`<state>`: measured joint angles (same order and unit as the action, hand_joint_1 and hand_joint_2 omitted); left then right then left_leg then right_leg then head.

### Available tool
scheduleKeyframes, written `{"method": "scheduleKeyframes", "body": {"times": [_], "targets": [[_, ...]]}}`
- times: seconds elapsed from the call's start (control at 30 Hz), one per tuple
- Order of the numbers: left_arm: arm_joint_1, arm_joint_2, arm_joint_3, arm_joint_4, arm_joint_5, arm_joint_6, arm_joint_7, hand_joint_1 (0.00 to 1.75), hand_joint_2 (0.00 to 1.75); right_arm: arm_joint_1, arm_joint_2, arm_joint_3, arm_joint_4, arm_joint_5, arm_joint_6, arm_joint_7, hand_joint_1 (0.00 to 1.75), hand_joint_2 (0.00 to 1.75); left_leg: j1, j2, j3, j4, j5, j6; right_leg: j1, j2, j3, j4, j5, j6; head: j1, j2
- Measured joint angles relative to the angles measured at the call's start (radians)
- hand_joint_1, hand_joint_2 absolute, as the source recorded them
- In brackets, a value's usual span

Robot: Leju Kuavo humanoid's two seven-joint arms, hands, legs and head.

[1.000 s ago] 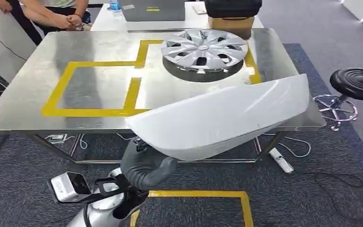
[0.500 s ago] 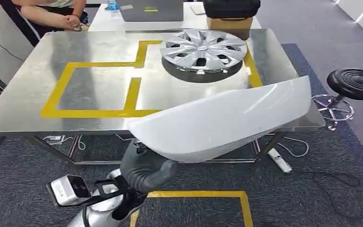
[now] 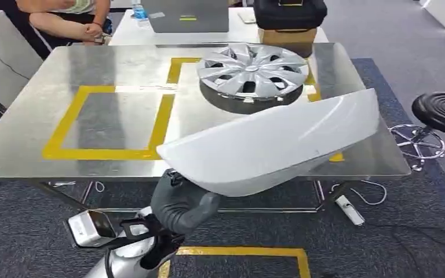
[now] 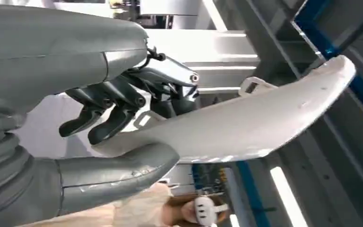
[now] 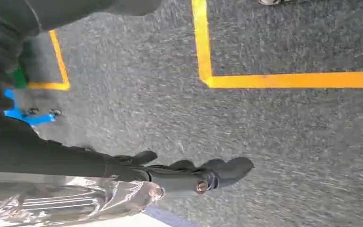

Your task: Take the parts from the cabinet and place them on the table.

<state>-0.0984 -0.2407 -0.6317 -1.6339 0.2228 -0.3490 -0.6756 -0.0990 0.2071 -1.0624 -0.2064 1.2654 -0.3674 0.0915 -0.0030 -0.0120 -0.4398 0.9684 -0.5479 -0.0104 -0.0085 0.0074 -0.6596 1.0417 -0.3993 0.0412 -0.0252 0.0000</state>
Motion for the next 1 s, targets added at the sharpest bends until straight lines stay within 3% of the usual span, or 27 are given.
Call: {"method": "scheduleKeyframes", "body": {"times": [0.07,0.1,0.17,0.2,0.23,0.27,0.3,0.37,0.4,0.43,0.53,0.57,0.6,0.67,0.7,0.73,0.77,0.8,0.87,0.9,0.93,1.0], "targets": [[-0.001,0.0,0.0,0.0,-0.001,0.0,0.0,1.62,1.75,0.0,0.0,0.0,0.0,0.001,0.0,0.001,0.0,1.75,0.0,0.001,-0.012,0.027,-0.006,-0.008,-0.006,0.002,0.01,-0.005,-0.005,-0.008,0.0,0.0],[-0.001,0.0,0.0,0.0,-0.001,0.0,0.0,1.62,1.75,-0.002,0.0,0.0,0.0,0.002,0.0,0.0,0.0,1.75,0.001,0.002,-0.042,0.078,-0.027,-0.015,-0.006,0.002,0.013,-0.006,-0.008,-0.012,-0.008,0.0],[-0.001,0.0,0.0,0.0,-0.002,0.0,0.0,1.62,1.75,-0.003,0.0,0.0,0.0,0.001,0.001,0.0,0.0,1.75,0.003,0.002,-0.142,0.234,-0.097,-0.025,-0.006,0.002,0.013,-0.006,-0.012,-0.019,-0.008,0.0],[-0.001,0.0,0.0,0.001,-0.001,0.0,0.001,1.62,1.75,-0.003,0.0,0.0,0.0,0.001,0.002,-0.001,0.0,1.75,0.003,0.002,-0.185,0.293,-0.117,-0.026,-0.005,0.002,0.014,-0.006,-0.015,-0.02,-0.007,0.0],[-0.001,0.0,0.0,0.003,0.002,0.002,0.001,1.62,1.75,-0.002,0.0,0.0,0.0,0.001,0.002,-0.001,0.0,1.75,0.003,0.002,-0.213,0.318,-0.11,-0.026,-0.004,0.002,0.017,-0.006,-0.018,-0.021,-0.007,0.0],[-0.001,0.0,0.0,0.004,0.003,0.003,0.002,1.62,1.75,-0.001,0.0,0.0,0.0,0.001,0.002,0.0,0.0,1.75,0.003,0.002,-0.216,0.298,-0.078,-0.022,-0.004,0.003,0.022,-0.006,-0.02,-0.022,-0.008,0.0],[-0.001,0.0,0.0,0.005,0.003,0.003,0.002,1.62,1.75,-0.001,0.0,0.0,0.0,0.001,0.002,0.0,0.0,1.75,0.002,0.002,-0.202,0.245,-0.026,-0.015,-0.003,0.004,0.028,-0.006,-0.023,-0.021,-0.007,0.0],[-0.001,0.0,0.0,0.005,0.004,0.005,0.002,1.62,1.75,-0.001,0.0,0.0,0.0,0.001,0.002,0.0,0.0,1.75,-0.001,0.003,-0.152,0.103,0.082,-0.002,-0.003,0.006,0.039,-0.008,-0.026,-0.018,-0.007,0.0],[-0.001,0.0,0.0,0.005,0.005,0.006,0.002,1.62,1.75,-0.002,0.0,0.0,0.0,0.002,0.002,0.0,0.0,1.75,-0.004,0.007,-0.145,0.058,0.092,0.004,0.0,0.007,0.04,-0.004,-0.027,-0.014,-0.007,0.0],[-0.002,0.0,0.0,0.005,0.006,0.007,0.002,1.62,1.75,-0.003,0.0,0.0,0.0,0.001,0.003,0.001,0.0,1.75,-0.005,0.005,-0.143,0.038,0.057,0.004,0.003,0.009,0.035,-0.003,-0.029,-0.008,-0.01,0.0],[-0.001,-0.001,0.001,0.005,0.011,0.013,0.004,1.62,1.75,-0.002,0.0,0.0,0.0,0.001,0.003,0.002,0.0,1.75,-0.005,0.003,-0.141,0.033,0.092,0.018,0.001,0.006,0.039,-0.012,-0.028,0.014,-0.008,0.0],[-0.001,-0.003,0.001,0.006,0.014,0.015,0.004,1.62,1.75,-0.001,0.0,0.0,0.0,0.001,0.002,0.003,0.0,1.75,0.002,0.005,-0.137,0.024,0.103,0.02,-0.002,0.004,0.033,-0.002,-0.033,0.018,-0.011,0.0],[-0.001,-0.003,0.001,0.006,0.014,0.016,0.005,1.62,1.75,-0.001,0.0,0.0,0.0,0.0,0.002,0.003,0.0,1.75,0.002,0.005,-0.136,0.024,0.104,0.025,0.0,0.002,0.02,0.031,-0.063,0.023,-0.001,0.0],[-0.001,-0.003,0.002,0.008,0.019,0.019,0.01,1.62,1.75,-0.001,0.0,0.0,0.0,0.0,0.002,0.003,0.0,1.75,0.002,0.006,-0.137,0.024,0.104,0.029,-0.002,0.001,-0.046,0.188,-0.15,0.031,0.003,0.0],[0.0,-0.003,0.003,0.008,0.021,0.021,0.011,1.62,1.75,0.0,0.0,0.0,0.0,0.0,0.002,0.003,0.0,1.75,0.002,0.006,-0.137,0.025,0.103,0.03,-0.002,0.001,-0.077,0.257,-0.178,0.033,0.004,0.0],[0.0,-0.003,0.004,0.009,0.021,0.021,0.011,1.62,1.75,0.001,0.0,0.0,0.0,0.0,0.002,0.003,0.0,1.75,0.002,0.006,-0.137,0.025,0.103,0.03,-0.002,0.001,-0.091,0.292,-0.186,0.035,0.004,0.0],[0.0,-0.003,0.005,0.011,0.021,0.021,0.012,1.62,1.75,0.002,0.0,0.0,0.0,0.0,0.002,0.003,0.0,1.75,0.002,0.005,-0.136,0.025,0.103,0.03,-0.002,0.001,-0.083,0.28,-0.169,0.035,0.003,0.0],[0.0,-0.003,0.006,0.011,0.022,0.021,0.012,1.62,1.75,0.002,0.0,0.0,0.0,0.0,0.002,0.003,0.0,1.75,0.002,0.005,-0.135,0.025,0.102,0.03,-0.002,0.0,-0.056,0.226,-0.135,0.035,0.005,0.0],[0.0,-0.003,0.007,0.011,0.022,0.021,0.012,1.62,1.75,-0.001,0.0,0.0,0.0,0.0,0.002,0.003,0.0,1.75,0.003,0.002,-0.129,0.027,0.098,0.023,-0.005,-0.001,0.044,0.035,-0.05,0.035,0.005,0.0],[0.0,-0.003,0.008,0.011,0.022,0.021,0.012,1.62,1.75,-0.003,0.0,0.0,0.0,0.0,0.002,0.003,0.0,1.75,-0.002,0.002,-0.129,0.029,0.095,0.017,-0.003,0.0,0.07,-0.012,-0.059,0.033,0.004,0.0],[0.0,-0.003,0.008,0.011,0.022,0.022,0.012,1.62,1.75,-0.003,0.001,0.0,0.0,0.0,0.002,0.003,0.0,1.75,-0.006,0.0,-0.131,0.034,0.093,0.013,-0.004,0.004,0.073,-0.017,-0.051,0.019,0.002,0.0],[0.0,-0.003,0.008,0.013,0.013,0.034,0.02,1.62,1.75,-0.002,0.001,0.0,0.0,0.001,0.002,0.003,0.0,1.75,-0.004,0.0,-0.13,0.028,0.098,0.005,0.0,0.004,0.069,-0.014,-0.051,0.01,0.002,0.0]]}}
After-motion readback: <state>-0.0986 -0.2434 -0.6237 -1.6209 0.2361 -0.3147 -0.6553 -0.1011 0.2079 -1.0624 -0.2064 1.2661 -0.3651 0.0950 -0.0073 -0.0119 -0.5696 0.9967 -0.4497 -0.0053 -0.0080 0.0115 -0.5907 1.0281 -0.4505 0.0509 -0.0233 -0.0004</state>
